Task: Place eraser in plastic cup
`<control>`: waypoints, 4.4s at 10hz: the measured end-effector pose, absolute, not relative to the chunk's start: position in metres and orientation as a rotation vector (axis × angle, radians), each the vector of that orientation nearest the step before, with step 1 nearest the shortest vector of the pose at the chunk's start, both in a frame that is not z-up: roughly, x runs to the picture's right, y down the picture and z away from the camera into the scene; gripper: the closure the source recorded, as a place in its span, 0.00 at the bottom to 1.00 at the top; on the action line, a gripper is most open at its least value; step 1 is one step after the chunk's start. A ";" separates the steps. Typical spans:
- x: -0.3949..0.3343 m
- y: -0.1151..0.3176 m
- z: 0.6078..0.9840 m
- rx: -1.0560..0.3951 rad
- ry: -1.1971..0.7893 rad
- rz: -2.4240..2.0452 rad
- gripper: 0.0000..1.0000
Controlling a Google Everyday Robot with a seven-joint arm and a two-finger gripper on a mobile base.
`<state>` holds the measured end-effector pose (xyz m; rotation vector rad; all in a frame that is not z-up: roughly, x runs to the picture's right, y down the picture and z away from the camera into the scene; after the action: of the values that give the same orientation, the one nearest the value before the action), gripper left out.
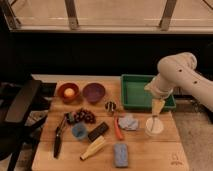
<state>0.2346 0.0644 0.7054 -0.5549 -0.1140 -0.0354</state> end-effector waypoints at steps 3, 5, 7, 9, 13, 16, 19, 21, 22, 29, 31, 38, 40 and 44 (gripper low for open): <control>0.235 0.064 0.705 -0.555 -0.114 -0.035 0.20; 0.235 0.064 0.705 -0.555 -0.114 -0.035 0.20; 0.235 0.064 0.705 -0.555 -0.114 -0.035 0.20; 0.235 0.064 0.705 -0.555 -0.114 -0.035 0.20; 0.235 0.064 0.705 -0.555 -0.114 -0.035 0.20; 0.235 0.064 0.705 -0.554 -0.111 -0.039 0.20; 0.216 0.075 0.699 -0.562 -0.145 -0.188 0.20; 0.184 0.089 0.693 -0.562 -0.196 -0.318 0.20; 0.162 0.098 0.689 -0.563 -0.235 -0.385 0.20; 0.050 0.164 0.688 -0.671 -0.560 -0.495 0.20; 0.023 0.178 0.687 -0.691 -0.599 -0.513 0.20; 0.011 0.192 0.689 -0.717 -0.614 -0.518 0.20; 0.009 0.185 0.701 -0.713 -0.555 -0.510 0.20; -0.006 0.179 0.745 -0.742 -0.525 -0.487 0.20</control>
<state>-0.0056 0.1793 0.7450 -0.7417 -0.5247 -0.4869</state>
